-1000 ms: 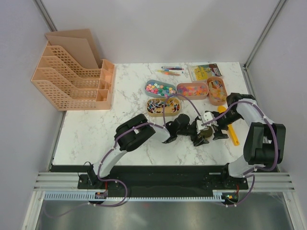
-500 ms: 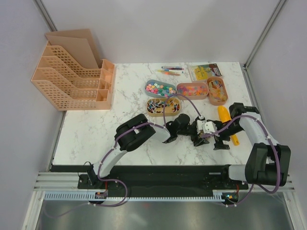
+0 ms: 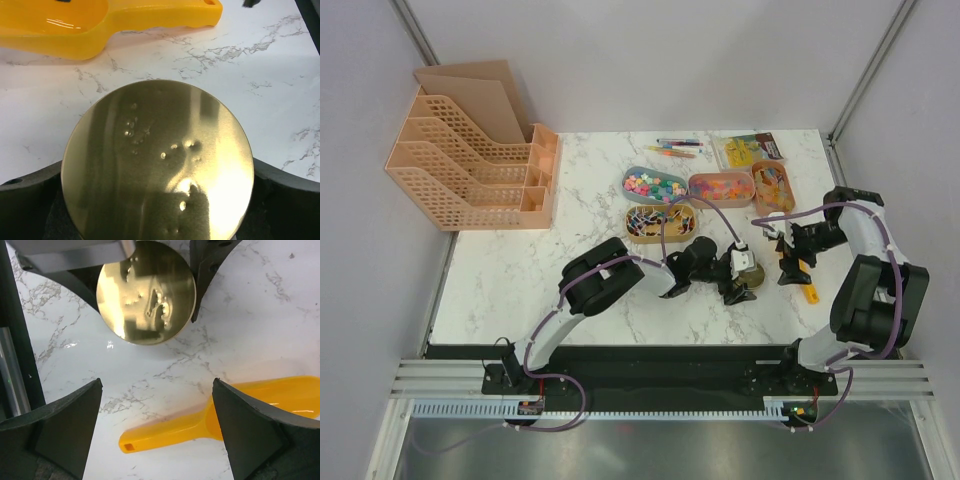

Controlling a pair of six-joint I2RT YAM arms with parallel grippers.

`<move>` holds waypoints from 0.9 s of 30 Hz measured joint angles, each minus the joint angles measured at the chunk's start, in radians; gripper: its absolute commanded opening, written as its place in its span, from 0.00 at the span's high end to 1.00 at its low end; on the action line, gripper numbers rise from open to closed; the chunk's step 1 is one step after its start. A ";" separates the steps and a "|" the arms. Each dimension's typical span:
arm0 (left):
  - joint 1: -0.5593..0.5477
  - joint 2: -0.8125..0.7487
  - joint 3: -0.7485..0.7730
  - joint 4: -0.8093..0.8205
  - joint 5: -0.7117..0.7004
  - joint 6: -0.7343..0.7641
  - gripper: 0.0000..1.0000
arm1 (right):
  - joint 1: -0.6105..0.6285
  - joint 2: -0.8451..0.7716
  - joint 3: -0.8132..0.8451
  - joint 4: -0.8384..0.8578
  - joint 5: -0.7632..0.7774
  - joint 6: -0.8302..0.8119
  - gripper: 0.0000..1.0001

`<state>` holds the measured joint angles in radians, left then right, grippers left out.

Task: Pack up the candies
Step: Screw the bottle lid onto the packing bottle.

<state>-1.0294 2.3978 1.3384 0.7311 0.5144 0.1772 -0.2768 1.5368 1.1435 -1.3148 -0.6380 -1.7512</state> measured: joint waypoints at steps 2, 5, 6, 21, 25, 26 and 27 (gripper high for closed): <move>0.000 0.000 0.002 -0.003 0.002 0.002 0.85 | 0.008 0.031 0.019 0.000 -0.019 0.000 0.02; 0.001 0.001 0.011 -0.018 0.005 0.005 0.81 | 0.043 0.053 0.023 -0.001 -0.029 -0.003 0.02; 0.001 0.003 0.016 -0.021 0.006 0.006 0.78 | 0.058 0.056 0.023 -0.002 -0.034 -0.005 0.02; -0.005 -0.001 0.040 -0.071 -0.020 0.008 0.14 | 0.098 0.059 0.023 -0.006 -0.042 -0.005 0.02; -0.007 -0.032 0.023 -0.119 -0.052 0.015 0.14 | 0.096 0.051 0.032 -0.007 -0.047 0.013 0.02; -0.007 -0.043 0.016 -0.133 -0.060 0.018 0.13 | 0.096 0.048 0.035 -0.006 -0.048 0.018 0.02; -0.007 -0.051 0.010 -0.142 -0.065 0.019 0.13 | 0.097 0.042 0.037 -0.006 -0.051 0.021 0.02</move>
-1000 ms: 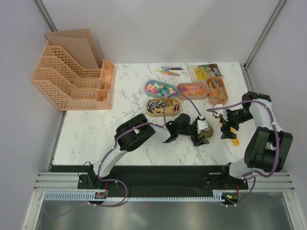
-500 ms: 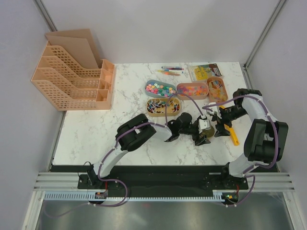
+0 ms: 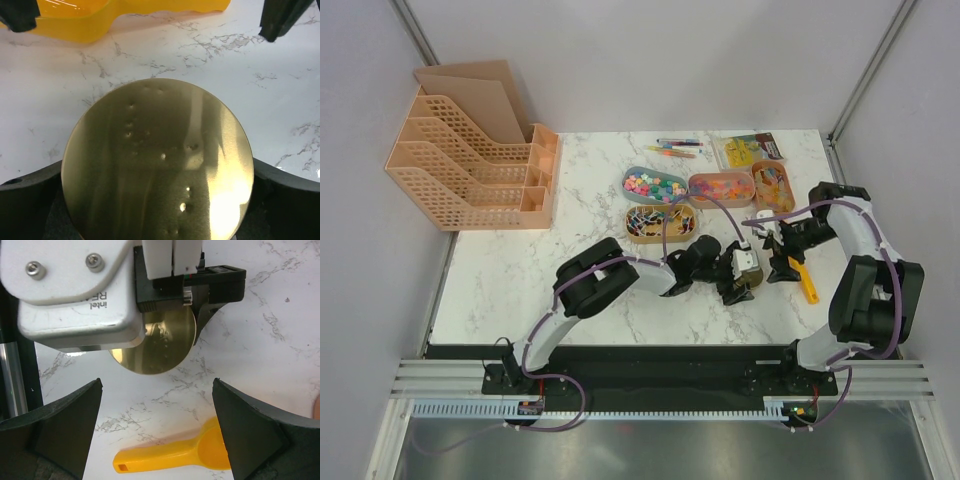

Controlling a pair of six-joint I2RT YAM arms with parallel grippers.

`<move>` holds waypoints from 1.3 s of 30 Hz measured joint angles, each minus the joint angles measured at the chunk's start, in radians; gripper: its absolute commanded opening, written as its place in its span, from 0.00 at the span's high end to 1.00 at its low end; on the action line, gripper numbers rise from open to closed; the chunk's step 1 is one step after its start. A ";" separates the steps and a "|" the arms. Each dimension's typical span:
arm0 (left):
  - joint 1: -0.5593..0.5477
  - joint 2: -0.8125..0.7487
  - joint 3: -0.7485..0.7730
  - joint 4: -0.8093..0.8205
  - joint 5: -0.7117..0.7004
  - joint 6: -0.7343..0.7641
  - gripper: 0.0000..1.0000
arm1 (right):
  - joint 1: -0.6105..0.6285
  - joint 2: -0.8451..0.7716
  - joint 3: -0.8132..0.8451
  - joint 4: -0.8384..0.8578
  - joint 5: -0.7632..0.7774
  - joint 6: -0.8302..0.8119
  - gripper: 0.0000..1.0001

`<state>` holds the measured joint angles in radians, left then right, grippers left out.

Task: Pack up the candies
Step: Screw the bottle lid onto the packing bottle.

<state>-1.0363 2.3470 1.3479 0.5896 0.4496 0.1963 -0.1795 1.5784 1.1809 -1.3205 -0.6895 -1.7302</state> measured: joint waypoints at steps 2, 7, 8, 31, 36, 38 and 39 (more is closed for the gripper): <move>0.001 -0.013 -0.011 -0.014 -0.007 0.005 0.14 | 0.009 -0.021 0.000 -0.001 -0.007 0.008 0.02; 0.002 -0.013 -0.013 -0.016 -0.006 0.006 0.14 | 0.118 -0.082 -0.021 0.002 -0.023 0.032 0.02; 0.002 -0.013 -0.013 -0.016 -0.006 0.006 0.14 | 0.142 -0.090 -0.035 0.000 -0.027 0.037 0.02; -0.005 0.024 0.059 -0.060 0.002 0.017 0.00 | 0.064 -0.050 -0.183 0.063 -0.046 -0.060 0.02; -0.010 0.025 0.063 -0.064 -0.009 0.010 0.00 | 0.024 -0.046 -0.184 0.043 -0.049 -0.100 0.02; -0.010 0.026 0.063 -0.064 -0.009 0.010 0.00 | 0.018 -0.048 -0.182 0.028 -0.042 -0.109 0.02; -0.010 0.026 0.064 -0.065 -0.010 0.010 0.00 | 0.015 -0.048 -0.181 0.020 -0.037 -0.112 0.02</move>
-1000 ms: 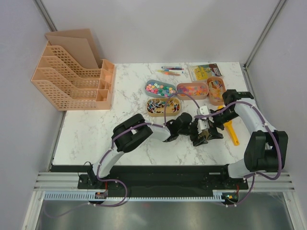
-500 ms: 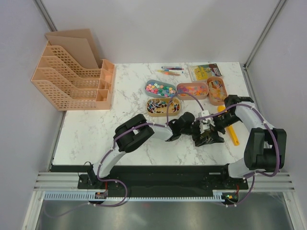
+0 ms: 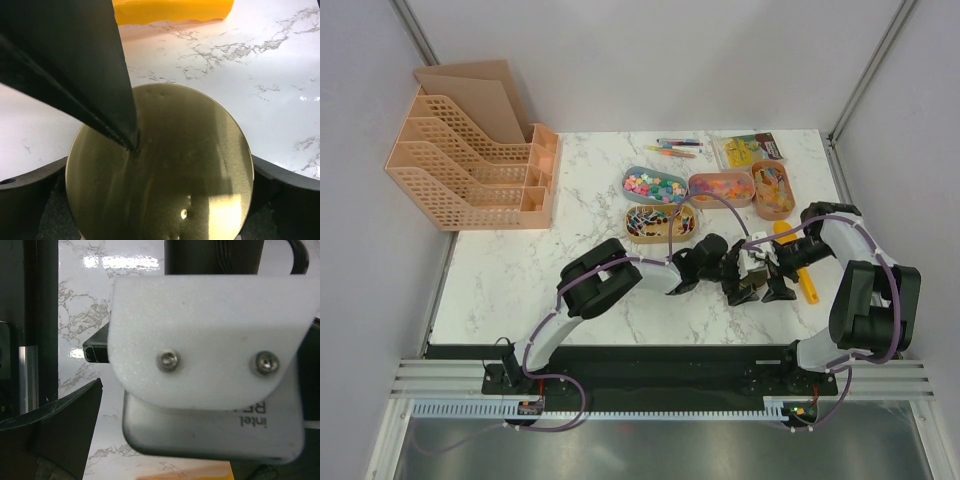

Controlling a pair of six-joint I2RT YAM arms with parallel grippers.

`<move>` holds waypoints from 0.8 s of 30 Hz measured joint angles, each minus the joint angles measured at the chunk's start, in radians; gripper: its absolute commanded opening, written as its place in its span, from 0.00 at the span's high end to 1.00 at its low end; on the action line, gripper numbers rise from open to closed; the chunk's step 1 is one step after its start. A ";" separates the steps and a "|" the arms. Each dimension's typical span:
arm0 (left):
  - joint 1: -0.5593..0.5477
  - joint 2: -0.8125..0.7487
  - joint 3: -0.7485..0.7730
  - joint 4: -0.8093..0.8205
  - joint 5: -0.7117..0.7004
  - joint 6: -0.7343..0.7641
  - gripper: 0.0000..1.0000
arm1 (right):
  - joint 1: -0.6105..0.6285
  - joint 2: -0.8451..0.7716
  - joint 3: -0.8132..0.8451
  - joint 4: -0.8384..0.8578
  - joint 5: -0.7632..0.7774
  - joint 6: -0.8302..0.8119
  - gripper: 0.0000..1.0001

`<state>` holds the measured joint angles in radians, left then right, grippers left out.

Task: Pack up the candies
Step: Screw the bottle lid onto the packing bottle.

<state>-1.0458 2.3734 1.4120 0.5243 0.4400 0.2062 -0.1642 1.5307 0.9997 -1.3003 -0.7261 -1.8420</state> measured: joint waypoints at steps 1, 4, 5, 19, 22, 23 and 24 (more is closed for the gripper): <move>0.001 0.003 0.006 -0.007 -0.001 0.000 0.00 | -0.002 -0.001 0.001 -0.003 0.005 -0.001 0.02; 0.006 0.031 0.056 -0.026 0.006 0.000 0.00 | -0.011 -0.006 0.008 0.002 0.033 -0.003 0.02; 0.008 0.036 0.065 -0.030 0.012 0.000 0.00 | -0.014 -0.007 0.010 0.004 0.039 -0.002 0.02; 0.021 -0.084 -0.034 -0.134 -0.032 -0.008 0.00 | -0.022 0.031 0.062 -0.017 0.060 0.089 0.02; 0.033 -0.165 -0.120 -0.199 -0.071 -0.031 0.00 | -0.021 0.037 0.069 -0.024 0.059 0.092 0.02; 0.035 -0.156 -0.089 -0.231 -0.077 -0.042 0.00 | -0.021 0.038 0.069 -0.024 0.060 0.092 0.02; 0.035 -0.138 -0.038 -0.282 -0.086 -0.058 0.00 | -0.021 0.038 0.070 -0.025 0.060 0.092 0.02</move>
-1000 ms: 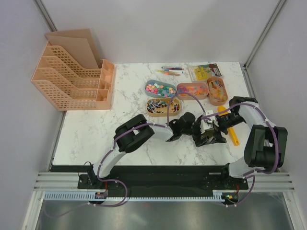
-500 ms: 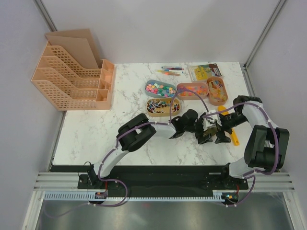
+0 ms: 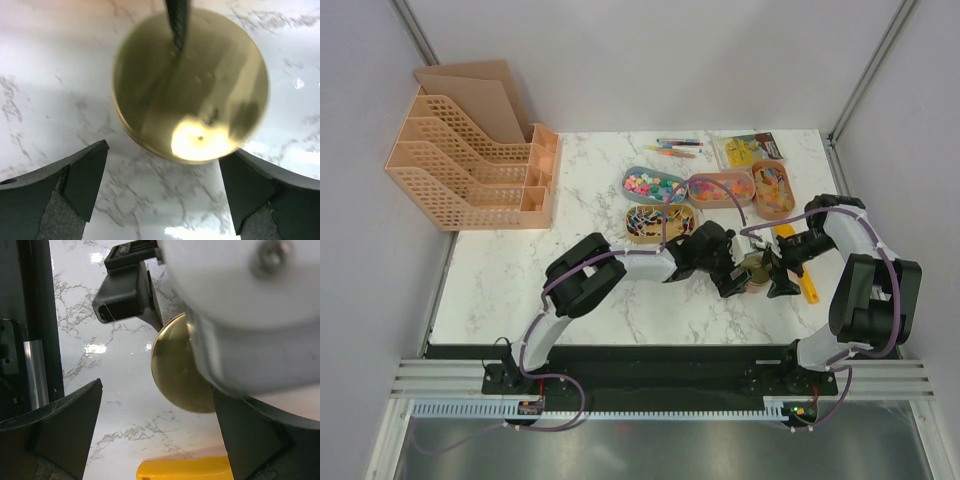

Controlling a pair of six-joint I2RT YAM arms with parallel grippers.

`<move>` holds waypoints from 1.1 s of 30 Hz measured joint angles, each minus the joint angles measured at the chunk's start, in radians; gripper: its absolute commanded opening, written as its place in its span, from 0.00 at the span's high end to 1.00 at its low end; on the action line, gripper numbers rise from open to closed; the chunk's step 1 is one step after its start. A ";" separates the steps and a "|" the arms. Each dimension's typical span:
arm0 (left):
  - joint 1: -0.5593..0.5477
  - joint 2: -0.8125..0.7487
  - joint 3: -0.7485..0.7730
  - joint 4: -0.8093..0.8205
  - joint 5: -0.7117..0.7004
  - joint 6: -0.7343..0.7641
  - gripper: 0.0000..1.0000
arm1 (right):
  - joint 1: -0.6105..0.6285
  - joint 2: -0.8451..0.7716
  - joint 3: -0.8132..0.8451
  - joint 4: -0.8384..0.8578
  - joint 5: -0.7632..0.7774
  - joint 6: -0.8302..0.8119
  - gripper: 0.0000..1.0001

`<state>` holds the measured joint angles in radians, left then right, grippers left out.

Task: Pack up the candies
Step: Screw the bottle lid onto the packing bottle.

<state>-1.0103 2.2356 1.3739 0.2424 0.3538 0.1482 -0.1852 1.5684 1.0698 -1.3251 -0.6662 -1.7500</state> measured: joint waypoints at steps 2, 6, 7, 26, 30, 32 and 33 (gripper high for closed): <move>0.002 0.030 0.069 -0.052 -0.009 -0.014 0.00 | 0.000 0.001 0.003 0.001 0.003 0.000 0.02; -0.001 0.023 0.062 -0.052 -0.027 -0.021 0.00 | 0.000 0.002 0.007 0.000 0.008 0.000 0.02; -0.002 0.022 0.059 -0.052 -0.032 -0.021 0.00 | 0.002 0.002 0.008 0.000 0.008 0.000 0.02; -0.057 0.030 0.034 0.015 -0.136 -0.001 0.01 | 0.006 -0.016 -0.009 0.013 0.000 0.056 0.02; -0.063 0.033 0.034 0.024 -0.150 -0.002 0.05 | 0.006 -0.015 -0.008 0.012 0.000 0.060 0.02; -0.063 0.034 0.034 0.027 -0.150 -0.002 0.06 | 0.006 -0.015 -0.008 0.012 0.000 0.060 0.02; -0.063 0.035 0.034 0.029 -0.150 -0.002 0.06 | 0.006 -0.015 -0.008 0.012 0.000 0.060 0.02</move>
<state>-1.0733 2.2704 1.4075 0.2714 0.2035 0.1459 -0.1795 1.5532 1.0615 -1.3128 -0.6662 -1.6897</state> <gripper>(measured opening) 0.949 0.982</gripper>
